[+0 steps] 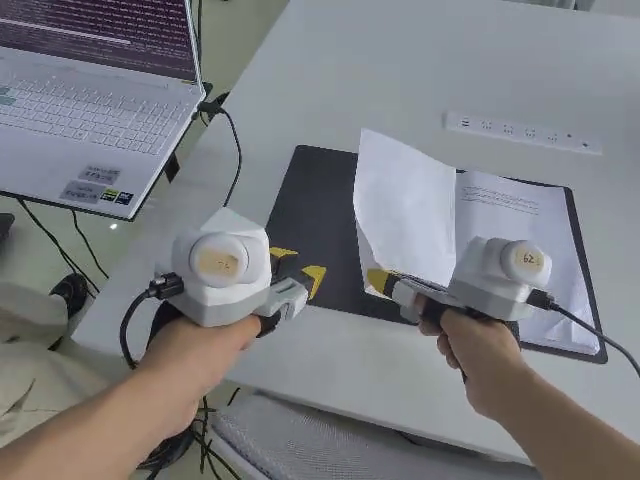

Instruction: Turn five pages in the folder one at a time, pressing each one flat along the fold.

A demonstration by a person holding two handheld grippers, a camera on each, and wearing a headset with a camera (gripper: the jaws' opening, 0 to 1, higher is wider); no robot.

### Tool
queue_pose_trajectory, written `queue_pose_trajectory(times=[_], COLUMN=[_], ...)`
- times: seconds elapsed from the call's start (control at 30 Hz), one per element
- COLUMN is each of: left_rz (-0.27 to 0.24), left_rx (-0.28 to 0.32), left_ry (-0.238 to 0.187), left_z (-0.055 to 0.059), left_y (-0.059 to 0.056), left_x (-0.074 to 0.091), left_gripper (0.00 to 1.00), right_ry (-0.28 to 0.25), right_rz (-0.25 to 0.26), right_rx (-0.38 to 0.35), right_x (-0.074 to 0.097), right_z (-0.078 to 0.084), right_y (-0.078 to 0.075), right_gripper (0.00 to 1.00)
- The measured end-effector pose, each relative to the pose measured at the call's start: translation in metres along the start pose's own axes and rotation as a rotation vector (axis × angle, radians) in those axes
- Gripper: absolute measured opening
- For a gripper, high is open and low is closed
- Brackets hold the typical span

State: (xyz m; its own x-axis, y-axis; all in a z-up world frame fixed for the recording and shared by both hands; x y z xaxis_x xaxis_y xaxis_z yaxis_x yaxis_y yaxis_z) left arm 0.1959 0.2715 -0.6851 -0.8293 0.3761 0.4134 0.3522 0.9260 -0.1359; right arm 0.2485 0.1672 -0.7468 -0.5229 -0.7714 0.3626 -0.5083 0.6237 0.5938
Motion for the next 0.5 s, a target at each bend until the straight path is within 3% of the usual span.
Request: queue_pose_trajectory(times=[0.2, 0.5], left_rz=[-0.030, -0.049], left_rx=[0.018, 0.030], left_ry=[0.006, 0.020], left_z=[0.007, 0.016], left_y=[0.014, 0.023], left_x=[0.010, 0.014], left_gripper=[0.19, 0.18], right_ry=[0.028, 0.077], right_rz=[0.010, 0.027], right_rx=[-0.017, -0.037], right_x=[-0.018, -0.035], right_z=[0.013, 0.027], right_y=[-0.002, -0.011], right_gripper=[0.00, 0.00])
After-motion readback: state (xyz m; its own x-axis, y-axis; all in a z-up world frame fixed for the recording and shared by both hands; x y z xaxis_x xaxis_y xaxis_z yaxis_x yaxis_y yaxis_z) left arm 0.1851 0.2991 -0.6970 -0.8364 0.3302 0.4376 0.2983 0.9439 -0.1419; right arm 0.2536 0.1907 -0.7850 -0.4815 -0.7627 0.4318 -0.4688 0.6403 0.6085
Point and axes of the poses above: the centre of the closed fingertips' face, and the gripper's own axes: x roughly backward along the fingers, y roughly to its left, z roughly out of its underside, the point moved 3 cm from there along x, roughly backward along the fingers, and after that the axes turned 5 degrees about -y, right-handed, at the moved point
